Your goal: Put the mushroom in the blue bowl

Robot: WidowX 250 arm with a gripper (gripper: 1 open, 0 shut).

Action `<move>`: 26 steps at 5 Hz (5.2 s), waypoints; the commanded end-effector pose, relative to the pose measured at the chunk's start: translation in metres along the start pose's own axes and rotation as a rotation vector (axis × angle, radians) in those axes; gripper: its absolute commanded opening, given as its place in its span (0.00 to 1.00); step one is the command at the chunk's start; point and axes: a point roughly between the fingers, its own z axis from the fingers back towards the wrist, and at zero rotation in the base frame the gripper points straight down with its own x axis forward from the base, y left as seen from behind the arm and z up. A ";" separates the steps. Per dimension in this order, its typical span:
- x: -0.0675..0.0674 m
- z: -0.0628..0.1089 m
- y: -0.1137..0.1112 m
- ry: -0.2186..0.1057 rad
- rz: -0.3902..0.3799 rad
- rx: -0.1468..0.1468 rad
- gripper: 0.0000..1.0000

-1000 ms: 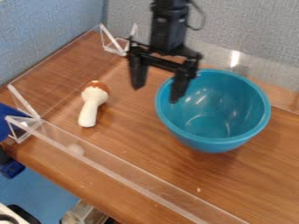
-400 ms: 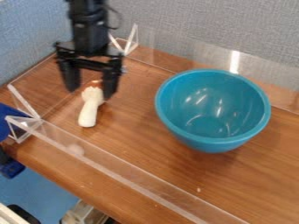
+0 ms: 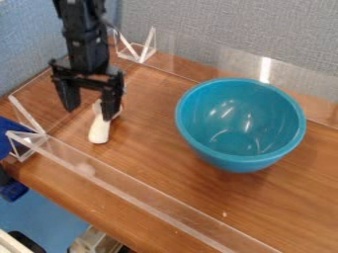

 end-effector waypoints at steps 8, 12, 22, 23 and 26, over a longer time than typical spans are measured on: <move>0.023 0.005 0.003 -0.093 0.005 -0.057 1.00; 0.028 0.001 0.006 -0.098 0.020 -0.042 1.00; 0.005 0.118 -0.063 -0.245 -0.130 -0.162 0.00; 0.004 0.112 -0.091 -0.217 -0.197 -0.171 0.00; 0.003 0.097 -0.117 -0.166 -0.273 -0.154 0.00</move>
